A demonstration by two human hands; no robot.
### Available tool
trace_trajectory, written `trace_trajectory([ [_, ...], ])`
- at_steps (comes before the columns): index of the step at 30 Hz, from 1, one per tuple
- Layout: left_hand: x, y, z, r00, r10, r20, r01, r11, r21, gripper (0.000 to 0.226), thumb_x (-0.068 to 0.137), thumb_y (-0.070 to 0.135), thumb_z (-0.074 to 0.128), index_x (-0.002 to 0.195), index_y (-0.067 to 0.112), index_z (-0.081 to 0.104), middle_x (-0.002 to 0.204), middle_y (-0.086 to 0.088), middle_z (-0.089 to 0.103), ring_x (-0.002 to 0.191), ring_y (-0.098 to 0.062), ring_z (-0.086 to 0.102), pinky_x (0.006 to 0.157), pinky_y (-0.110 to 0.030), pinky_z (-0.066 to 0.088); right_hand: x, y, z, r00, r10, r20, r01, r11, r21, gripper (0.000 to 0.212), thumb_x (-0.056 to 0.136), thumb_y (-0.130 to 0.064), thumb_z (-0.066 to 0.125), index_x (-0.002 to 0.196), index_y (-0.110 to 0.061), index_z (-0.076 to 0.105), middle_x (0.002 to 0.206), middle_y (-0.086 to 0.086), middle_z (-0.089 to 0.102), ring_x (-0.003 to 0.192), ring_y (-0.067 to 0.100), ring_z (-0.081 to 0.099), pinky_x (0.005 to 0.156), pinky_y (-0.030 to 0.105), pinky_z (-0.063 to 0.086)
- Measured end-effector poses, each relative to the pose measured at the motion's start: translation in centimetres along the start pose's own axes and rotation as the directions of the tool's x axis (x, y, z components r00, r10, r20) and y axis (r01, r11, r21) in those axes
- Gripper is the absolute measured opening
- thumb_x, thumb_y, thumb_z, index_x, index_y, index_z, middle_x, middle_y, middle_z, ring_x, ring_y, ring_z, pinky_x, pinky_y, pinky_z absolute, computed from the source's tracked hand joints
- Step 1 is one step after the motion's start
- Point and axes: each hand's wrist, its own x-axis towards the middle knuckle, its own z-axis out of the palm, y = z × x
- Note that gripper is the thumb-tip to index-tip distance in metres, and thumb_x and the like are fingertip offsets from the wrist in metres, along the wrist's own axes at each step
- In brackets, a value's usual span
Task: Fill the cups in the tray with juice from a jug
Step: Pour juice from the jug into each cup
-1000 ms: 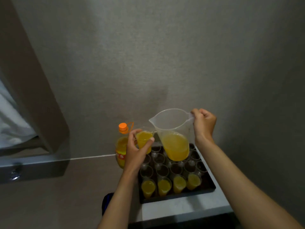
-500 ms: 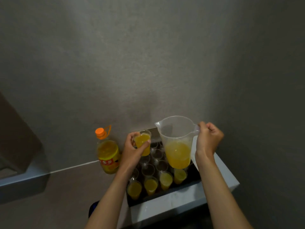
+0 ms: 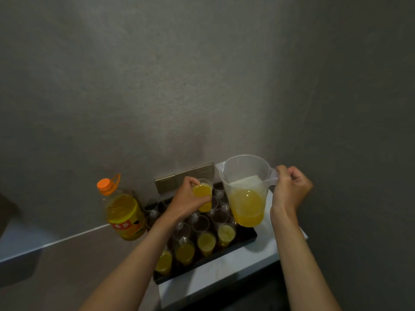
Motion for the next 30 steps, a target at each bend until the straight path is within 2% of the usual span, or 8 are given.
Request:
trace_trajectory([
  [4, 1.9, 0.5, 2.4, 0.996, 0.008, 0.085, -0.020, 0.991, 0.133, 0.050, 0.082, 0.029, 0.079, 0.117, 0.023, 0.044, 0.106, 0.001, 0.058, 0.083, -0.009, 0.058, 0.061, -0.022, 0.048, 1.2, -0.2, -0.9, 1.000, 0.009, -0.005, -0.009, 0.999, 0.032, 0.029, 0.078, 0.006, 0.058, 0.057, 0.003, 0.039, 0.049, -0.003, 0.026, 0.047, 0.008, 0.022, 0.045, 0.025, 0.022],
  [8, 3.4, 0.5, 4.6, 0.990, 0.030, 0.137, -0.060, 0.974, 0.217, 0.052, 0.078, 0.029, 0.081, 0.112, 0.020, 0.043, 0.107, -0.004, 0.058, 0.083, -0.013, 0.058, 0.062, -0.025, 0.051, 2.7, 0.1, -1.7, 1.000, 0.007, -0.015, -0.007, 0.999, 0.041, 0.032, 0.077, 0.005, 0.058, 0.059, 0.008, 0.032, 0.057, 0.004, 0.028, 0.051, 0.012, 0.024, 0.046, 0.027, 0.021],
  [11, 4.2, 0.3, 6.1, 0.989, 0.068, 0.131, -0.102, 0.956, 0.274, 0.053, 0.074, 0.031, 0.084, 0.108, 0.018, 0.046, 0.106, 0.000, 0.052, 0.093, -0.017, 0.055, 0.071, -0.032, 0.053, 3.6, 0.2, -2.4, 1.000, -0.005, -0.019, 0.006, 0.999, 0.042, 0.030, 0.078, 0.006, 0.058, 0.057, 0.006, 0.037, 0.057, 0.005, 0.030, 0.051, 0.012, 0.024, 0.045, 0.026, 0.023],
  [14, 4.9, 0.0, 7.6, 0.983, 0.089, 0.158, -0.137, 0.936, 0.323, 0.054, 0.073, 0.033, 0.084, 0.109, 0.020, 0.046, 0.107, 0.004, 0.049, 0.094, -0.012, 0.051, 0.072, -0.028, 0.048, 4.2, 0.3, -3.1, 0.999, -0.008, -0.038, 0.009, 0.999, 0.036, 0.031, 0.079, 0.006, 0.059, 0.058, 0.009, 0.036, 0.057, 0.006, 0.031, 0.050, 0.011, 0.024, 0.045, 0.025, 0.023],
  [18, 5.5, -0.5, 9.6, 0.976, 0.069, 0.209, -0.146, 0.914, 0.379, 0.058, 0.067, 0.038, 0.082, 0.110, 0.021, 0.049, 0.111, 0.003, 0.051, 0.099, -0.012, 0.052, 0.082, -0.035, 0.053, 5.0, 0.5, -3.7, 0.999, 0.008, -0.046, -0.006, 0.999, 0.046, 0.038, 0.078, 0.006, 0.059, 0.052, -0.008, 0.036, 0.049, -0.003, 0.028, 0.048, 0.008, 0.023, 0.044, 0.022, 0.024],
  [20, 5.8, -0.7, 10.5, 0.974, 0.065, 0.219, -0.150, 0.905, 0.399, 0.060, 0.062, 0.042, 0.080, 0.109, 0.021, 0.049, 0.111, 0.003, 0.052, 0.100, -0.013, 0.054, 0.085, -0.039, 0.054, 5.4, 0.7, -4.0, 0.999, 0.020, -0.040, -0.018, 0.998, 0.054, 0.040, 0.078, 0.006, 0.059, 0.052, -0.012, 0.036, 0.050, -0.003, 0.027, 0.049, 0.009, 0.023, 0.044, 0.023, 0.024],
  [25, 6.1, -2.0, 12.9, 0.954, 0.057, 0.294, -0.183, 0.887, 0.423, 0.065, 0.065, 0.041, 0.080, 0.120, 0.022, 0.050, 0.125, 0.003, 0.050, 0.114, -0.013, 0.053, 0.097, -0.037, 0.051, 6.2, 1.5, -5.1, 0.998, 0.022, -0.051, -0.021, 1.000, 0.018, 0.034, 0.079, 0.004, 0.060, 0.054, -0.003, 0.036, 0.054, 0.004, 0.031, 0.054, 0.019, 0.028, 0.049, 0.028, 0.025],
  [30, 6.1, -2.8, 14.5, 0.933, 0.075, 0.351, -0.233, 0.870, 0.434, 0.068, 0.065, 0.042, 0.079, 0.124, 0.022, 0.052, 0.124, 0.005, 0.052, 0.113, -0.013, 0.055, 0.097, -0.039, 0.052, 6.9, 1.8, -6.0, 0.998, 0.034, -0.049, -0.033, 0.999, 0.017, 0.034, 0.079, 0.004, 0.060, 0.054, -0.010, 0.041, 0.053, 0.003, 0.031, 0.054, 0.018, 0.028, 0.048, 0.026, 0.025],
])
